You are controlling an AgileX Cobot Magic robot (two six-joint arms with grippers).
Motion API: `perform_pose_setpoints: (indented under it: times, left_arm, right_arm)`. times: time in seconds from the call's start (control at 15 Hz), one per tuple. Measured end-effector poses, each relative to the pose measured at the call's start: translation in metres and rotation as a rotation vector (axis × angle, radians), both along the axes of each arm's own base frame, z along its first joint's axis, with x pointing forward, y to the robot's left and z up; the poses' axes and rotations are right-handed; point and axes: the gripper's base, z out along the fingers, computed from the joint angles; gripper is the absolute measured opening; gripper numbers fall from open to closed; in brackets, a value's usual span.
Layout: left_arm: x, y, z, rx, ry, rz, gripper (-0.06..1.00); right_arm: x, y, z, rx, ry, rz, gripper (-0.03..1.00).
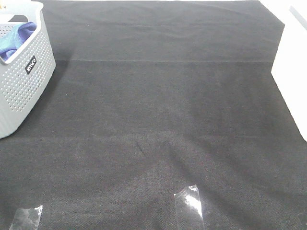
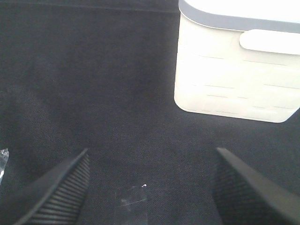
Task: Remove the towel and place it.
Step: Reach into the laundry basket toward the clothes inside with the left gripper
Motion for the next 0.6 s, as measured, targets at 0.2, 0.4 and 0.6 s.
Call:
perform_pose_setpoints:
  times: [0.2, 0.4, 0.6]
  left_arm:
    - [0.0000, 0.0000, 0.0000, 0.000, 0.000, 0.000, 0.99]
    - [0.0000, 0.0000, 0.0000, 0.000, 0.000, 0.000, 0.99]
    - [0.0000, 0.0000, 0.0000, 0.000, 0.000, 0.000, 0.99]
  right_arm:
    - [0.0000, 0.0000, 0.0000, 0.000, 0.000, 0.000, 0.69]
    - [0.0000, 0.0000, 0.0000, 0.000, 0.000, 0.000, 0.69]
    - [0.0000, 0.0000, 0.0000, 0.000, 0.000, 0.000, 0.69]
